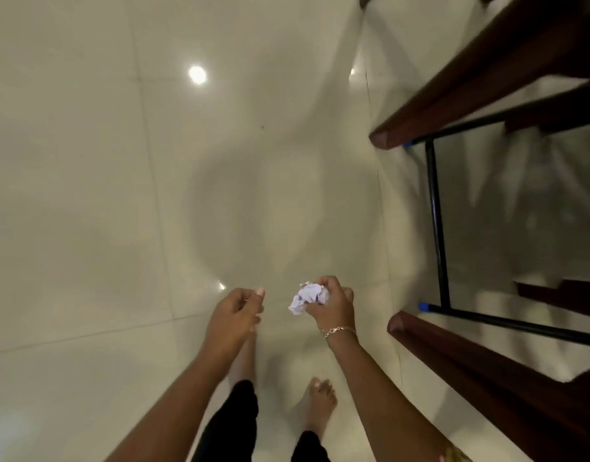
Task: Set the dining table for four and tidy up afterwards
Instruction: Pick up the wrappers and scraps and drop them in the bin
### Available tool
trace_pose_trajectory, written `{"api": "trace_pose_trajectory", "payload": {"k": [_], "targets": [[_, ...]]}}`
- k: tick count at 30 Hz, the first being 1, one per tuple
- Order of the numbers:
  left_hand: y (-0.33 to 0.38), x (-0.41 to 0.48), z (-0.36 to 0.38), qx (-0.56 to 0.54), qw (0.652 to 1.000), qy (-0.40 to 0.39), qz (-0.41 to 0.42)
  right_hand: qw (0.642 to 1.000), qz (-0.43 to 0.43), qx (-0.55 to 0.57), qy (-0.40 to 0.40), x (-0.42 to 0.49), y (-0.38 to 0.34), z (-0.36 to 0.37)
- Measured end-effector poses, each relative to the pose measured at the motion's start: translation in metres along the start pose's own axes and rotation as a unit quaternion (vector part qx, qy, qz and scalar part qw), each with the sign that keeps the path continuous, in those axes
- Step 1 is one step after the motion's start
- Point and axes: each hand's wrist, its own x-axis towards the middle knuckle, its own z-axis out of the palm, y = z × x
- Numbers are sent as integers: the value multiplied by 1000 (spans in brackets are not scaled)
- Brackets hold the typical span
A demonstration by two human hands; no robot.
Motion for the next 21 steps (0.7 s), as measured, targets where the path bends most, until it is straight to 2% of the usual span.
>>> {"api": "trace_pose_trajectory", "payload": {"k": [4, 9, 14, 17, 21], "targets": [[83, -18, -23, -49, 999, -10, -13, 995, -93, 29, -25, -27, -108, -14], [192, 5, -47, -139, 989, -56, -16, 976, -207, 13, -59, -27, -211, -24], [270, 36, -56, -140, 986, -86, -3, 960, -266, -16, -89, 13, -287, -39], [311, 50, -61, -204, 976, -69, -13, 954, -285, -13, -87, 41, -326, -51], [376, 71, -65, -270, 962, -34, -21, 938, -315, -58, -131, 81, -389, -79]]}}
